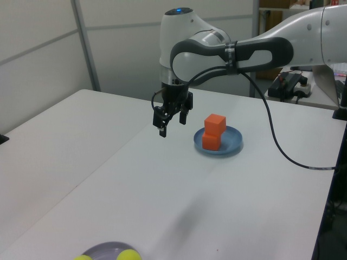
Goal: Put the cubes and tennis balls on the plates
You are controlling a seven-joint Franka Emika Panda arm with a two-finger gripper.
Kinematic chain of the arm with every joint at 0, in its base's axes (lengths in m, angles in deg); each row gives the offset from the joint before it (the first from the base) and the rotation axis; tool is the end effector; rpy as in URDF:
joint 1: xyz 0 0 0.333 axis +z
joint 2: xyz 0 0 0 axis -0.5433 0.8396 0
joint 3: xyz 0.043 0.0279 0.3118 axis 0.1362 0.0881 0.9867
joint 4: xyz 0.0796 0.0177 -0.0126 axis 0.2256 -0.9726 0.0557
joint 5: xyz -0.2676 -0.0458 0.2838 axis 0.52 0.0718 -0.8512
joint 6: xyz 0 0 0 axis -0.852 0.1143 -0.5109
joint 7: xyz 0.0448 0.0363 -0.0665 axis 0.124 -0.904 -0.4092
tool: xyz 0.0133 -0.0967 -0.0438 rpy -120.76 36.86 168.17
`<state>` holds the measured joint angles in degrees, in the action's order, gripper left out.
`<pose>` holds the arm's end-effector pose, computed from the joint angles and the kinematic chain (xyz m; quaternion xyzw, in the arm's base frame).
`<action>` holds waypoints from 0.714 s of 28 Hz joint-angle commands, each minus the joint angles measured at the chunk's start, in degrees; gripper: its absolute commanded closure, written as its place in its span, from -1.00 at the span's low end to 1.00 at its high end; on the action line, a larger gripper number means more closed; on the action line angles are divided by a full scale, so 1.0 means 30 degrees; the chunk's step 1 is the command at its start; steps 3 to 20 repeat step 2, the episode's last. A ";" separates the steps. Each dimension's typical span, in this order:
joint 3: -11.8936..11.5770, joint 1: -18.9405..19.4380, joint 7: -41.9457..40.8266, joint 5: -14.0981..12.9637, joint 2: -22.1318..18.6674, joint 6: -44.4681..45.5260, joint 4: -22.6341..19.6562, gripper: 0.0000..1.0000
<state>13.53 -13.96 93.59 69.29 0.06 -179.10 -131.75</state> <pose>0.6124 0.1412 0.5480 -0.9970 -0.0136 -0.0736 0.0170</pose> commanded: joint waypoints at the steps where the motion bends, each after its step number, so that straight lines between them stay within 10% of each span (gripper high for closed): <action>1: -0.0040 0.0041 0.0290 -0.0026 -0.0614 0.0156 -0.0659 -1.00; 20: -0.0040 0.0012 0.0290 -0.0026 -0.0614 0.0156 -0.0659 -1.00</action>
